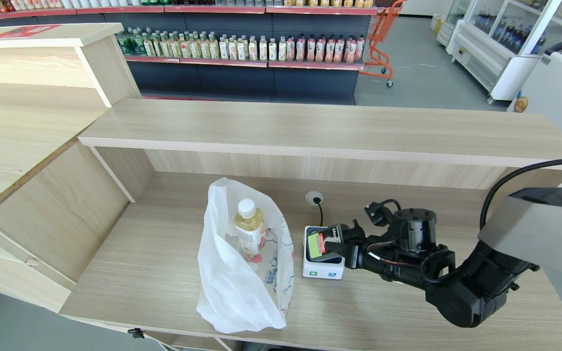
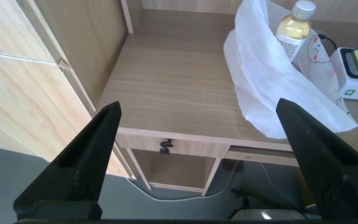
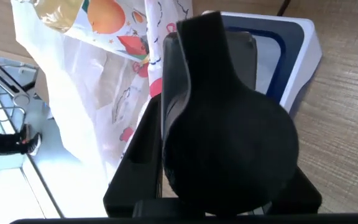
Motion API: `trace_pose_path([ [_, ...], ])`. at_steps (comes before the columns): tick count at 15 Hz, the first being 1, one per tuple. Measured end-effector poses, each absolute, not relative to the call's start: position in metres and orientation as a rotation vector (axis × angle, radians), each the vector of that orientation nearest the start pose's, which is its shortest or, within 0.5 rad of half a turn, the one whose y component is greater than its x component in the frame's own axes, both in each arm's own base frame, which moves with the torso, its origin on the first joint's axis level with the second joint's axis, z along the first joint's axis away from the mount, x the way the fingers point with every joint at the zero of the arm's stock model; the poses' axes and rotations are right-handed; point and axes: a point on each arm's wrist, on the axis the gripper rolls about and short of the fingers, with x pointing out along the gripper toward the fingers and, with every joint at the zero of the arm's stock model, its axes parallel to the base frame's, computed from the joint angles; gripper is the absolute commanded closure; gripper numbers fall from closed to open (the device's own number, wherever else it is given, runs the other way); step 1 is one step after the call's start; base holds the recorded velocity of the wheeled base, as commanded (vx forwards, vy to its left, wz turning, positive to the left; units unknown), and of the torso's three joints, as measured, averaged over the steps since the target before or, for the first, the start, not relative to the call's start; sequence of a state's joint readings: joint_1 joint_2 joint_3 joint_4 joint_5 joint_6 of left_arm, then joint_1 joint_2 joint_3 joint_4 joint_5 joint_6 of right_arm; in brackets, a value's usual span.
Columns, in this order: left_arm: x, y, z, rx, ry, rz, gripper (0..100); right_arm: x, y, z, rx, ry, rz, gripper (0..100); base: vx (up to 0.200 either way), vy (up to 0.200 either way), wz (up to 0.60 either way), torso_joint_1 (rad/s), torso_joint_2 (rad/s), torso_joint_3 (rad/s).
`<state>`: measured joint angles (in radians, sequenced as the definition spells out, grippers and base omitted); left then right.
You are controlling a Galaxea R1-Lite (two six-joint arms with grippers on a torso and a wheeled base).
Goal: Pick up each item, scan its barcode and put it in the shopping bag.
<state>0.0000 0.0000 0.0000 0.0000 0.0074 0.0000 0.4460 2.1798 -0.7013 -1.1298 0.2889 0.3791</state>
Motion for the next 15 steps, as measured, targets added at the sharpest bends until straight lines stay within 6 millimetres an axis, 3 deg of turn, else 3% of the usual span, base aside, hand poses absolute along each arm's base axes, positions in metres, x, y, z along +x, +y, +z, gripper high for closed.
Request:
trace_pose_path([
  [3, -0.023, 0.0, 0.075, 0.0, 0.0, 0.007, 0, 0.319, 0.161, 0.049, 0.336, 0.483, 0.632, 100, 0.0, 0.0, 0.0, 0.0, 0.0, 0.0],
  [6, -0.023, 0.0, 0.075, 0.0, 0.0, 0.007, 0, 0.307, 0.155, 0.07, 0.364, 0.457, 0.631, 100, 0.0, 0.0, 0.0, 0.0, 0.0, 0.0],
  [9, -0.023, 0.0, 0.075, 0.0, 0.0, 0.007, 0, 0.277, 0.145, 0.094, 0.367, 0.456, 0.645, 100, 0.0, 0.133, 0.0, 0.002, 0.0, 0.002],
  [12, -0.023, 0.0, 0.075, 0.001, 0.0, 0.007, 0, 0.233, 0.136, 0.103, 0.348, 0.515, 0.677, 100, 0.0, 0.133, 0.0, -0.002, 0.0, 0.002],
  [15, -0.023, 0.0, 0.075, 0.0, 0.0, 0.007, 0, 0.219, 0.141, 0.107, 0.297, 0.495, 0.733, 100, 0.0, 0.0, 0.0, 0.0, 0.0, 0.0],
])
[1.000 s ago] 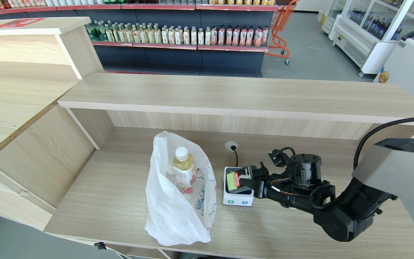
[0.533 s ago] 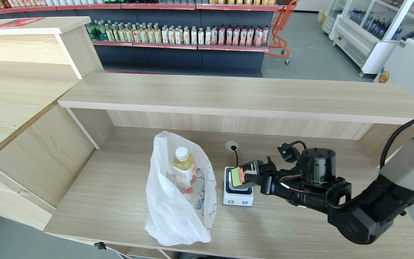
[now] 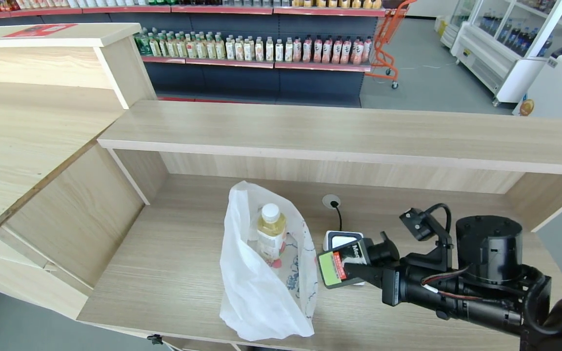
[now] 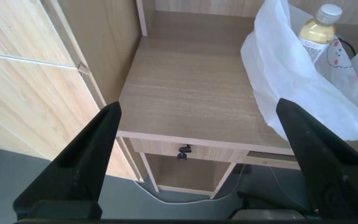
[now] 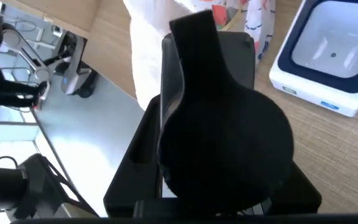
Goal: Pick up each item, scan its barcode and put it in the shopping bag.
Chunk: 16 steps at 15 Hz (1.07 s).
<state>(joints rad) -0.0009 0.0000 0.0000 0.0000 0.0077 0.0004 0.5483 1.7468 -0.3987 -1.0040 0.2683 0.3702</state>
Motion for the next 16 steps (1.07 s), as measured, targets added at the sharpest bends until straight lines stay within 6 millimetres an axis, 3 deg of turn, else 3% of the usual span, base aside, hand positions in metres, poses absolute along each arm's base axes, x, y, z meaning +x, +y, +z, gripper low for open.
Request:
trace_pose_path([
  [5, -0.023, 0.0, 0.075, 0.0, 0.0, 0.007, 0, 0.221, 0.158, 0.092, 0.204, 0.517, 0.784, 100, 0.0, 0.0, 0.0, 0.0, 0.0, 0.0],
  [10, -0.023, 0.0, 0.075, 0.0, 0.0, 0.007, 0, 0.247, 0.171, 0.064, 0.144, 0.4, 0.804, 100, 0.0, 0.0, 0.0, 0.0, 0.0, 0.0],
  [14, -0.023, 0.0, 0.075, 0.0, 0.0, 0.007, 0, 0.26, 0.178, 0.03, 0.046, 0.36, 0.825, 100, 0.0, 0.0, 0.0, 0.0, 0.0, 0.0],
  [16, -0.023, 0.0, 0.075, 0.0, 0.0, 0.007, 0, 0.269, 0.191, 0.018, 0.019, 0.349, 0.846, 100, 0.0, 0.0, 0.0, 0.0, 0.0, 0.0],
])
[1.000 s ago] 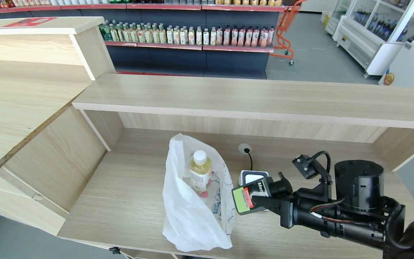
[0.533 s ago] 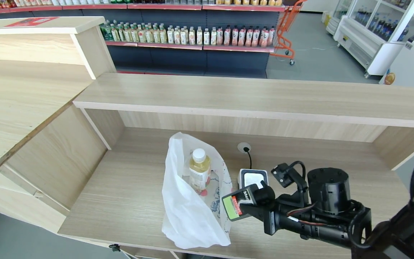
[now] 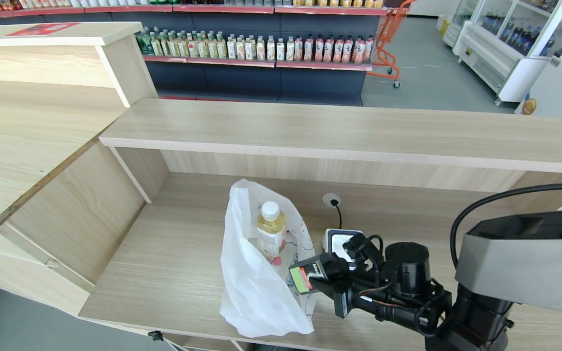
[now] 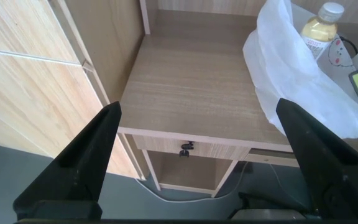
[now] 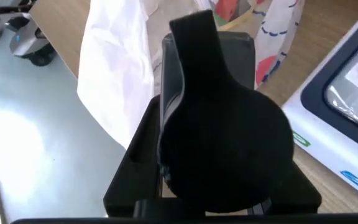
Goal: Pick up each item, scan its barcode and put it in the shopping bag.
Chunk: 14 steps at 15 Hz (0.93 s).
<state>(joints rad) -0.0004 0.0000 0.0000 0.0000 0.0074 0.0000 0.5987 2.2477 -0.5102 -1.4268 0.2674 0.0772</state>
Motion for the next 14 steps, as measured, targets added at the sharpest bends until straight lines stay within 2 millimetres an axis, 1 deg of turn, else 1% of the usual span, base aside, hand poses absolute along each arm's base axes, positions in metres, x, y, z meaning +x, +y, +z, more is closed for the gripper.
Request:
trace_pose_path([
  [3, -0.023, 0.0, 0.075, 0.0, 0.0, 0.007, 0, 0.282, 0.212, 0.006, -0.007, 0.316, 0.879, 100, 0.0, 0.0, 0.0, 0.0, 0.0, 0.0],
  [5, -0.023, 0.0, 0.075, 0.0, 0.0, 0.007, 0, 0.286, 0.224, -0.002, -0.038, 0.299, 0.905, 100, 0.0, 0.0, 0.0, 0.0, 0.0, 0.0],
  [9, -0.023, 0.0, 0.075, 0.0, 0.0, 0.007, 0, 0.29, 0.23, -0.022, -0.211, 0.251, 0.938, 100, 0.0, 0.0, 0.0, 0.0, 0.0, 0.0],
  [10, -0.023, 0.0, 0.075, 0.0, 0.0, 0.007, 0, 0.292, 0.231, -0.025, -0.238, 0.238, 0.945, 0, 0.0, 0.0, 0.0, 0.0, 0.0, 0.0],
  [13, -0.023, 0.0, 0.075, 0.0, 0.0, 0.007, 0, 0.293, 0.235, -0.027, -0.214, 0.237, 0.979, 0, 0.0, 0.0, 0.0, 0.0, 0.0, 0.0],
  [14, -0.023, 0.0, 0.075, 0.0, 0.0, 0.007, 0, 0.294, 0.235, -0.026, -0.163, 0.26, 0.983, 0, 0.0, 0.0, 0.0, 0.0, 0.0, 0.0],
])
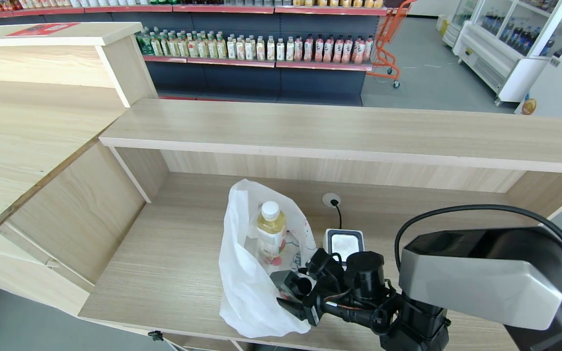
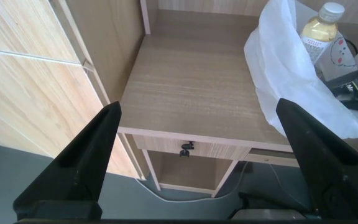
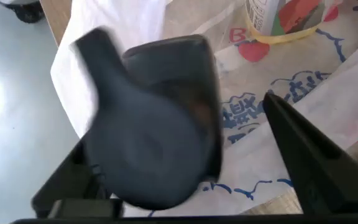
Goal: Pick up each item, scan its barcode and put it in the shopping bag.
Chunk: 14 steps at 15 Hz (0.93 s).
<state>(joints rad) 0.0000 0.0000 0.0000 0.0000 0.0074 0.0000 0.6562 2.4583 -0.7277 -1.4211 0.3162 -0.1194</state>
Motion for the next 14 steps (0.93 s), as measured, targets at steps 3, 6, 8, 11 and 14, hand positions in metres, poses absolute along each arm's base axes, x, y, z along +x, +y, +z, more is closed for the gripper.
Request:
trace_pose_path([
  [3, -0.023, 0.0, 0.075, 0.0, 0.0, 0.007, 0, 0.295, 0.237, -0.011, 0.098, 0.348, 0.963, 0, 0.0, 0.0, 0.0, 0.0, 0.0, 0.0],
  [6, -0.023, 0.0, 0.075, 0.0, 0.0, 0.007, 0, 0.293, 0.236, 0.017, 0.318, 0.389, 0.941, 0, 0.0, 0.0, 0.0, 0.0, 0.0, 0.0],
  [8, -0.023, 0.0, 0.075, 0.0, 0.0, 0.007, 0, 0.289, 0.231, 0.03, 0.372, 0.396, 0.935, 0, 0.0, 0.0, 0.0, 0.0, 0.0, 0.0],
  [11, -0.023, 0.0, 0.075, 0.0, 0.0, 0.007, 0, 0.276, 0.211, 0.05, 0.416, 0.422, 0.959, 0, 0.0, 0.0, 0.0, 0.0, 0.0, 0.0],
  [14, -0.023, 0.0, 0.075, 0.0, 0.0, 0.007, 0, 0.271, 0.183, 0.071, 0.432, 0.44, 0.937, 0, 0.0, 0.0, 0.0, 0.0, 0.0, 0.0],
])
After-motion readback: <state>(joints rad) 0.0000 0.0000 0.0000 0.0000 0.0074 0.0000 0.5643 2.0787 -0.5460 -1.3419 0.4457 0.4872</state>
